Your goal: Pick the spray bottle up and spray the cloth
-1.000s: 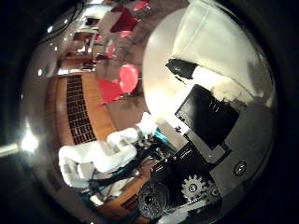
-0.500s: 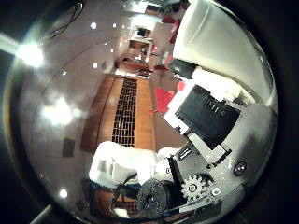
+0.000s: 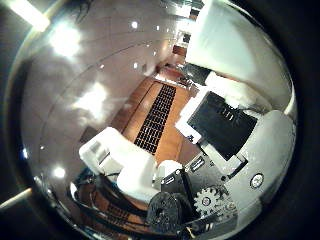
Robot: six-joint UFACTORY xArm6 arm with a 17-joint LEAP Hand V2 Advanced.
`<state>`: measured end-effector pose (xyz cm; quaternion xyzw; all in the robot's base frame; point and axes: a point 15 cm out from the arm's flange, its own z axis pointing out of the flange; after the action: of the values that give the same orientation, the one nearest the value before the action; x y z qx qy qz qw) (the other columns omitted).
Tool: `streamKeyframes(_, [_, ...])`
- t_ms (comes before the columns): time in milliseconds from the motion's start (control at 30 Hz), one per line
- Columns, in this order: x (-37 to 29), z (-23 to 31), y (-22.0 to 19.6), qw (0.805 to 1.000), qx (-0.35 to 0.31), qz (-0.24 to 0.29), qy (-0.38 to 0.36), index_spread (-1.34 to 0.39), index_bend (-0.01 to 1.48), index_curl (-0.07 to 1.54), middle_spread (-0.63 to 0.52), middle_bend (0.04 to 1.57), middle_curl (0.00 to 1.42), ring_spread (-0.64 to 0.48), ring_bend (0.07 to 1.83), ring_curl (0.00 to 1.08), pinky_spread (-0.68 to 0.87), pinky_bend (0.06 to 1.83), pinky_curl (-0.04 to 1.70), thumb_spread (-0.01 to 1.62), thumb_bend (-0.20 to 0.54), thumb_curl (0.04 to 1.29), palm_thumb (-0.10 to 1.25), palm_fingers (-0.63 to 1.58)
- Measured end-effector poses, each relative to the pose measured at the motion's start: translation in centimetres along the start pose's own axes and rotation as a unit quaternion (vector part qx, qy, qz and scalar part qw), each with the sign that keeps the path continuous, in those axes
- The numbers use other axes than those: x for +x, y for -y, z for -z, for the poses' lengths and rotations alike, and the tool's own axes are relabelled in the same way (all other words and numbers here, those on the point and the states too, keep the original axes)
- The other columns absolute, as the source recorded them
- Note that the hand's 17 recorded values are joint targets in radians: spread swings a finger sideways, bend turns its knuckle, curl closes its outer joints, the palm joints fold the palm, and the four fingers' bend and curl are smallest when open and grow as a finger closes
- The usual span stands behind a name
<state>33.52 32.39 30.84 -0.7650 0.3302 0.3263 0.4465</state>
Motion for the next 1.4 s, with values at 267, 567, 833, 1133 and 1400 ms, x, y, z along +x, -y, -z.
streamKeyframes(267, [1.1,-0.3,-0.4,1.0,-0.002,0.002,0.002,-0.21,1.03,0.71,-0.09,1.31,0.62,-0.16,1.45,0.57,-0.26,1.01,1.2,0.73,-0.032,0.82,0.89,1.14])
streamKeyframes(567, [1.8,-0.8,-2.0,0.999,-0.033,0.009,-0.007,-0.3,0.43,0.64,-0.13,1.11,0.59,-0.23,1.33,0.54,-0.39,1.07,0.94,0.69,-0.037,0.73,0.83,0.91])
streamKeyframes(833, [2.1,-0.6,-2.6,0.999,-0.046,0.016,-0.017,-0.45,0.25,0.56,-0.15,0.72,0.53,-0.28,1.22,0.52,-0.37,0.87,0.83,0.96,-0.03,0.6,0.77,0.26])
streamKeyframes(1133, [1.5,1.1,-1.6,0.999,-0.027,0.028,-0.026,-0.38,0.27,0.47,-0.05,0.48,0.43,-0.1,0.83,0.38,0.25,0.59,0.67,1.03,-0.024,0.5,0.74,0.1])
streamKeyframes(1400, [1.6,4.1,-2.4,0.998,-0.017,0.034,-0.054,-0.34,0.18,0.41,-0.03,0.37,0.39,-0.06,0.73,0.34,0.39,0.52,0.56,1.03,-0.024,0.46,0.73,0.19])
